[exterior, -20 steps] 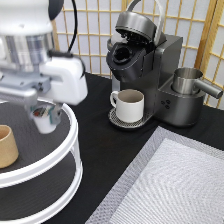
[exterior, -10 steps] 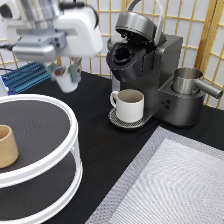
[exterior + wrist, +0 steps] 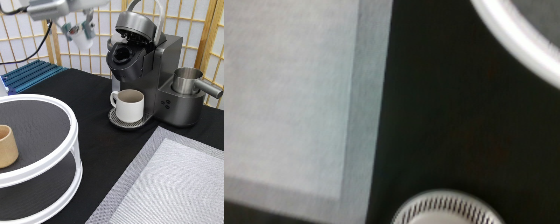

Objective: Make coffee

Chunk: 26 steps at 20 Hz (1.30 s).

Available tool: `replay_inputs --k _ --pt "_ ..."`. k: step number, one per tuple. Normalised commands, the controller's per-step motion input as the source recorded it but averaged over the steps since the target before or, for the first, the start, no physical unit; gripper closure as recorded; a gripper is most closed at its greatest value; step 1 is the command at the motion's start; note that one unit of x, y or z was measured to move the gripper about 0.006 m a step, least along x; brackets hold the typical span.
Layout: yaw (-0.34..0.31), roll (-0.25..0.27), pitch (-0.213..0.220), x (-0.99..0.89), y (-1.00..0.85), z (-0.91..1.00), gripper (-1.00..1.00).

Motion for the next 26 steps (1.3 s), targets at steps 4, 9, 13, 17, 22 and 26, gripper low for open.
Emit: replay_inputs --k 4,9,13,17,22,26 --pt "0.003 0.328 0.063 0.40 0.13 0.32 1.00" --pt "-0.004 0.300 0.077 0.27 -0.01 0.02 1.00" --pt "-0.025 0.129 0.057 0.05 0.16 -0.13 1.00" --pt "-0.033 0.033 0.050 0.12 0.25 -0.12 1.00" --pt "-0.009 0.000 0.046 0.29 0.47 -0.06 1.00" --pt "-0.003 0.003 0.048 0.29 0.38 -0.02 1.00"
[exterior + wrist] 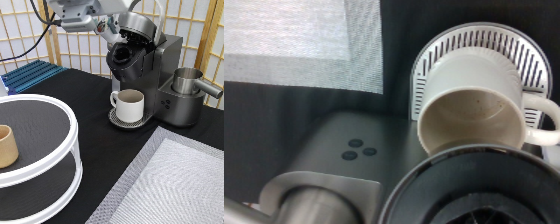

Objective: Make coffee

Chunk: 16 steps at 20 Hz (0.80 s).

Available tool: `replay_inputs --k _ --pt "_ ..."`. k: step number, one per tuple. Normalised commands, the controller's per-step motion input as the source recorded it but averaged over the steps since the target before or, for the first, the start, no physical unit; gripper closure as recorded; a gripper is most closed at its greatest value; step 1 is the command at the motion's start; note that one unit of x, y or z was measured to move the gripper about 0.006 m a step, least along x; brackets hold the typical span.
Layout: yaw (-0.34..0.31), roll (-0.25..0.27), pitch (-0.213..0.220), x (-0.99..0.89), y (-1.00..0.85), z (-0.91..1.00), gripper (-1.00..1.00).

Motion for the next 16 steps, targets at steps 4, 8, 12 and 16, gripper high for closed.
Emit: replay_inputs --k 4,8,12,16 --pt "-0.005 0.020 0.040 0.25 0.17 -0.12 1.00" --pt "-0.020 0.028 0.058 0.32 0.10 -0.09 1.00" --pt "-0.022 0.031 0.067 0.25 0.06 -0.04 1.00" --pt "-0.028 0.007 0.069 0.23 0.27 0.06 1.00"
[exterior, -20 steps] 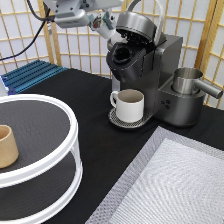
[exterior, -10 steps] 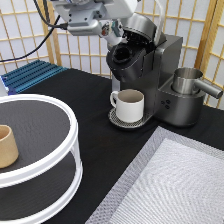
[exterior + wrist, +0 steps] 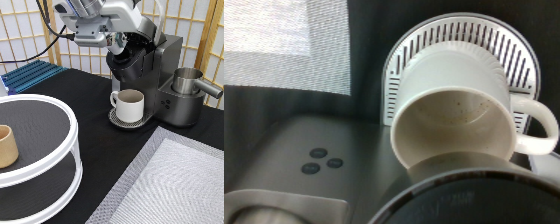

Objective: Make coffee

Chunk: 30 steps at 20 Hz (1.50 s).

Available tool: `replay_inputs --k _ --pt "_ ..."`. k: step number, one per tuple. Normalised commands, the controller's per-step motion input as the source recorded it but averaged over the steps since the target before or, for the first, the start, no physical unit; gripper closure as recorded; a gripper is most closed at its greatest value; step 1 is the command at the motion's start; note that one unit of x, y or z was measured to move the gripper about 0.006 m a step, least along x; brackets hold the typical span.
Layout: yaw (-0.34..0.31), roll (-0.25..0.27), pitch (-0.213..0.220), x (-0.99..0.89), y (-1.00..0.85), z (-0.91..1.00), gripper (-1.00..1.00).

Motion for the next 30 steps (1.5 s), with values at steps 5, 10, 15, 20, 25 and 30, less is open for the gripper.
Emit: replay_inputs --k 5,10,15,20,25,30 --pt "-0.024 0.012 0.064 0.26 0.24 0.20 1.00" --pt "-0.024 0.008 0.054 0.30 0.18 0.17 1.00" --pt "-0.029 0.022 0.050 0.42 0.01 0.01 1.00" --pt "-0.038 0.011 0.051 0.44 0.04 0.00 1.00" --pt "-0.054 0.000 0.028 0.28 0.08 0.00 1.00" --pt "-0.034 -0.013 0.008 0.11 0.23 -0.15 1.00"
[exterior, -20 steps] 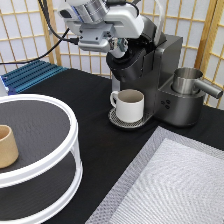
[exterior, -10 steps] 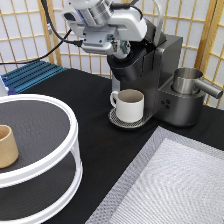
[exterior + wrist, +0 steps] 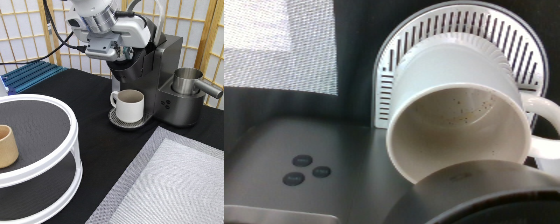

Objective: Make coffee

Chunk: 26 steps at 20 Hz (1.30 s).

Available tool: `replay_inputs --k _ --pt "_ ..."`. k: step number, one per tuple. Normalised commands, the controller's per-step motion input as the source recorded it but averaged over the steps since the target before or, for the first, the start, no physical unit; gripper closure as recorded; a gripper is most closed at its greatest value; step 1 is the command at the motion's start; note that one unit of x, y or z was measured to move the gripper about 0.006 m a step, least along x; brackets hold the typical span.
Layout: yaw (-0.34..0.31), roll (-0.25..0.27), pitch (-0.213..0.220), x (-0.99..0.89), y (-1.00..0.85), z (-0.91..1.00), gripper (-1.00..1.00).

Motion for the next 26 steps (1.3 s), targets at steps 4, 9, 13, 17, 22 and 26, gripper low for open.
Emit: replay_inputs --k 4,9,13,17,22,26 --pt "-0.043 -0.048 0.000 0.01 0.31 -0.10 -1.00" --pt "-0.050 -0.063 0.000 0.00 0.29 0.15 -1.00" --pt "-0.045 -0.042 -0.002 -0.04 0.10 0.25 -1.00" --pt "-0.037 -0.012 -0.004 -0.21 -0.16 0.15 -1.00" --pt "-0.041 0.005 -0.027 -0.30 -0.81 -0.04 -1.00" --pt "-0.035 0.000 -0.019 -0.34 -0.64 0.11 -1.00"
